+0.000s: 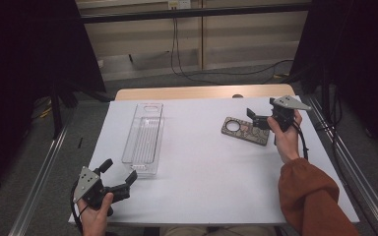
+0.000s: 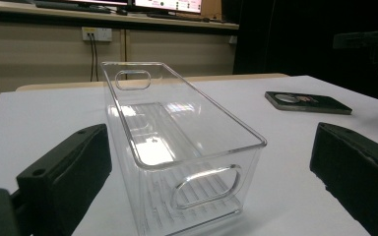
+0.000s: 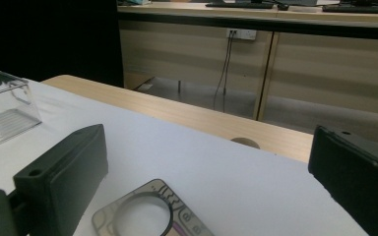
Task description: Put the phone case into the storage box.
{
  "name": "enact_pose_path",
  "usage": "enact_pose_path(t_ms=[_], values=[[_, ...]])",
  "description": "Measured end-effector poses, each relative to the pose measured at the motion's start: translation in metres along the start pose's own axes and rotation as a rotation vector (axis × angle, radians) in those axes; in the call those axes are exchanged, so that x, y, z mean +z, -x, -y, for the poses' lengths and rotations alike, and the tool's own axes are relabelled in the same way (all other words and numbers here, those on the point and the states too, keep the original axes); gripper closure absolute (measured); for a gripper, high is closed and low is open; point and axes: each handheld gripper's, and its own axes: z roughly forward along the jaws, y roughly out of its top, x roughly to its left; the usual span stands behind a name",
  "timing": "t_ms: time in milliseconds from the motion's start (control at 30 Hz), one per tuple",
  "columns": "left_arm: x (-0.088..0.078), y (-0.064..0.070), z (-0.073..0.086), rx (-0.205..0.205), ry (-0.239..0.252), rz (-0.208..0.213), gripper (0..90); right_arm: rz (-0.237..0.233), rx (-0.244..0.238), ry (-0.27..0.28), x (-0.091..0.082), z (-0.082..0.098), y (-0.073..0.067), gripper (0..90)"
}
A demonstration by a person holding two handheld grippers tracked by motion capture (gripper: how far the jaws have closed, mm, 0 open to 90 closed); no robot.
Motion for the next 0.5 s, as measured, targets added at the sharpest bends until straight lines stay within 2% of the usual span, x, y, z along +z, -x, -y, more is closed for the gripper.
enact_pose_path(t_ms=[100, 167, 267, 300, 400, 500], values=[[0.000, -0.001, 0.000, -0.003, 0.000, 0.003, 2.4, -0.002, 0.007, -0.006, 0.004, -0.002, 0.001, 1.2], [0.000, -0.001, 0.000, -0.003, -0.002, 0.003, 2.4, 0.007, -0.013, -0.021, 0.009, -0.004, 0.001, 1.2], [0.000, -0.001, 0.000, -0.004, -0.001, 0.003, 2.4, 0.004, 0.001, -0.027, 0.015, -0.004, 0.004, 1.2], [0.000, -0.001, 0.001, -0.004, -0.002, 0.005, 2.3, 0.010, -0.005, -0.056, 0.020, -0.004, 0.007, 1.2], [0.001, -0.001, 0.001, -0.008, -0.001, 0.008, 2.3, 0.024, -0.007, -0.065, 0.023, -0.004, 0.009, 1.2], [0.000, -0.001, 0.001, -0.010, 0.001, 0.008, 2.3, 0.031, 0.020, -0.078, 0.030, -0.005, 0.013, 1.3]])
